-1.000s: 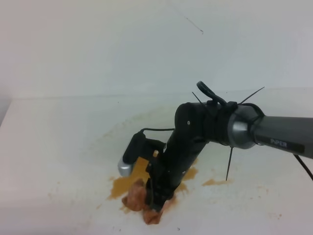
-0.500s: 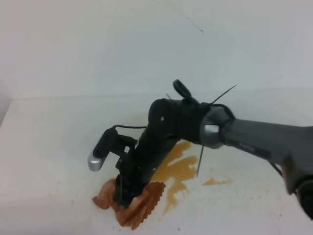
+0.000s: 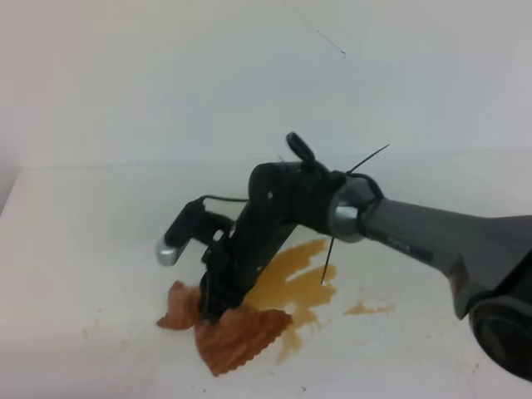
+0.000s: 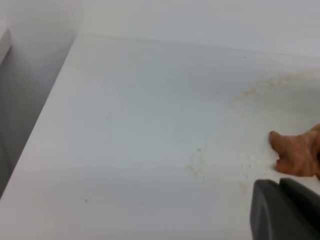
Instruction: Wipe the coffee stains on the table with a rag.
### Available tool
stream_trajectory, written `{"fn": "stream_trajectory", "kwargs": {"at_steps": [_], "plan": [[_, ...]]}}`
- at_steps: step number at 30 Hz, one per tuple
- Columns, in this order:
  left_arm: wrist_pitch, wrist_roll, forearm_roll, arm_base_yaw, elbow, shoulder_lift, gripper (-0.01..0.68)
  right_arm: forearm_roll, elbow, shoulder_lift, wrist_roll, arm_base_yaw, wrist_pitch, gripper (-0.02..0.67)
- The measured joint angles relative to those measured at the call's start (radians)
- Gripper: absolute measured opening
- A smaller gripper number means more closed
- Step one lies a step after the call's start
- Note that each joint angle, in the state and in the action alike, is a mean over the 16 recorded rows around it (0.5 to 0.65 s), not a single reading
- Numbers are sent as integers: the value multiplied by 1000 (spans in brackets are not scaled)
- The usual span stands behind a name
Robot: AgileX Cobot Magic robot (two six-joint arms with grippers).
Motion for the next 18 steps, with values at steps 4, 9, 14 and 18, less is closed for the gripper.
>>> {"fn": "stream_trajectory", "kwargs": {"at_steps": [4, 9, 14, 18], "plan": [[-1, 0, 0, 0, 2, -2, 1, -16, -3, 1, 0, -46, -10, 56], [-1, 0, 0, 0, 2, -2, 1, -11, -4, 0, -8, -105, -15, 59], [-1, 0, 0, 0, 2, -2, 1, 27, -4, -12, -33, -147, -5, 117], [-1, 0, 0, 0, 2, -2, 1, 57, -4, -38, -55, -164, 7, 200]]}}
